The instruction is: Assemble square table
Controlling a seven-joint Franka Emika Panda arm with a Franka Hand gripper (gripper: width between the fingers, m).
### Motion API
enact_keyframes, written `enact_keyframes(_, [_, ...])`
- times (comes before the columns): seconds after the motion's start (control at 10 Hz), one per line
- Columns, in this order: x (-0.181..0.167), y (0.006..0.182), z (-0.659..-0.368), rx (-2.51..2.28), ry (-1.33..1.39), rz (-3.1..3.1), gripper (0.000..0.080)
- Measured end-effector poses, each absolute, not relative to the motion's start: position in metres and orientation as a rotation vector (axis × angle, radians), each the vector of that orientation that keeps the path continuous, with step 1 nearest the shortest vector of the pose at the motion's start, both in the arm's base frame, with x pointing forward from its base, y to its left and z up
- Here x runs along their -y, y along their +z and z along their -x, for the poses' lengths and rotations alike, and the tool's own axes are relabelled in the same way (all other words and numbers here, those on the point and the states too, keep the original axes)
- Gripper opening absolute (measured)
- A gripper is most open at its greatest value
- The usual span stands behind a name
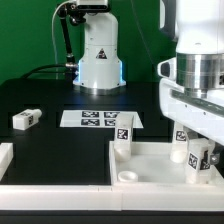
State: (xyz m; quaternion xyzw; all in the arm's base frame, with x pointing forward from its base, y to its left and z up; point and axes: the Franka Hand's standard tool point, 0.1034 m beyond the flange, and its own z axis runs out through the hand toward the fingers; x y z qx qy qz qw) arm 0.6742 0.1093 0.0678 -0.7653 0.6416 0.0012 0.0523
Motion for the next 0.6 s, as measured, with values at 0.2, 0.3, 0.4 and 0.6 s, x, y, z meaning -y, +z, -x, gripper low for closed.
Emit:
enact_keyframes(0.2, [-0.1062, 0.0677, -0.6787, -2.296, 0.058, 1.943, 0.0291])
enact_keyframes(0.3, [-0.1056, 0.0678, -0.6792, -2.397, 0.096, 1.785, 0.0291])
enact_keyframes(0.4, [-0.1044, 0.0675, -0.6788, -2.446, 0.094, 1.721, 0.0291])
enact_keyframes(0.6, [-0.1033, 0.0674, -0.6773, -2.475, 0.07, 1.706, 0.0292])
